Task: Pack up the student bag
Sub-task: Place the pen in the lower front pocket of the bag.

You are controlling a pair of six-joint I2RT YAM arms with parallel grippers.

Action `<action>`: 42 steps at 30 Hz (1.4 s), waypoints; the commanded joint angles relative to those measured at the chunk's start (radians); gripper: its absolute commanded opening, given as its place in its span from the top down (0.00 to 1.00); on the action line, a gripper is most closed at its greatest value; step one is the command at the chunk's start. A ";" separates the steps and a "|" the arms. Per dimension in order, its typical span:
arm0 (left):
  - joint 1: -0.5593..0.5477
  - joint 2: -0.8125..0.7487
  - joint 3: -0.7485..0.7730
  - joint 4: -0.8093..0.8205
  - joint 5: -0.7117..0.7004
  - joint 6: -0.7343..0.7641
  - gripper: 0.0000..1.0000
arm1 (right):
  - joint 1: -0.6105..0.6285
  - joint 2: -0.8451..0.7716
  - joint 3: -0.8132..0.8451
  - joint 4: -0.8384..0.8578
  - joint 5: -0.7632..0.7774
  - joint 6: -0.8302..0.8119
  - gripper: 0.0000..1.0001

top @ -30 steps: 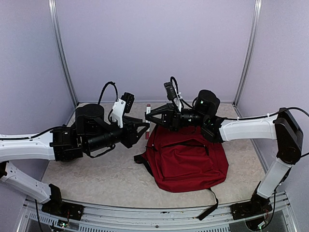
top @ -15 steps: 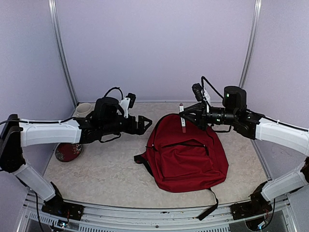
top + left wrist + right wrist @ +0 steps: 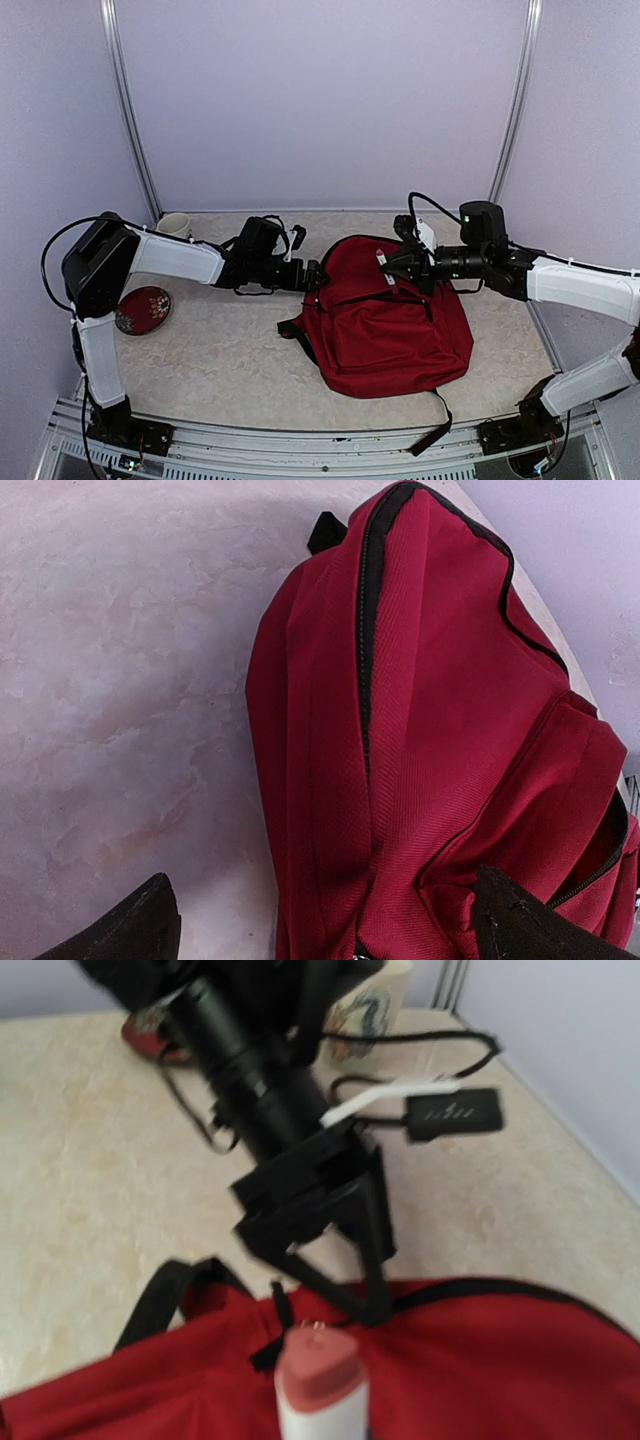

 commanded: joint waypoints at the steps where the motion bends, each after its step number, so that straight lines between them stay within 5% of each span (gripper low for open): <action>1: 0.020 0.020 0.039 0.022 0.045 -0.033 0.01 | -0.014 0.054 -0.015 -0.022 -0.044 -0.111 1.00; 7: 0.020 0.079 0.085 0.025 0.075 -0.023 0.01 | -0.015 0.129 -0.012 0.023 -0.065 -0.127 1.00; 18: 0.008 0.173 0.136 0.048 0.096 -0.008 0.08 | -0.035 0.130 0.003 0.006 0.119 -0.265 1.00; 24: 0.007 0.186 0.134 0.066 0.124 -0.005 0.30 | -0.038 0.158 -0.078 0.096 0.144 -0.262 1.00; 27: 0.007 0.184 0.140 0.051 0.125 0.007 0.53 | -0.038 0.209 -0.110 0.140 0.186 -0.271 1.00; 33: 0.015 0.178 0.144 0.056 0.134 0.011 1.00 | -0.038 0.205 0.005 -0.153 0.248 -0.351 1.00; 42: 0.002 0.172 0.162 0.045 0.113 0.017 1.00 | -0.013 0.282 0.131 -0.559 0.444 -0.397 0.84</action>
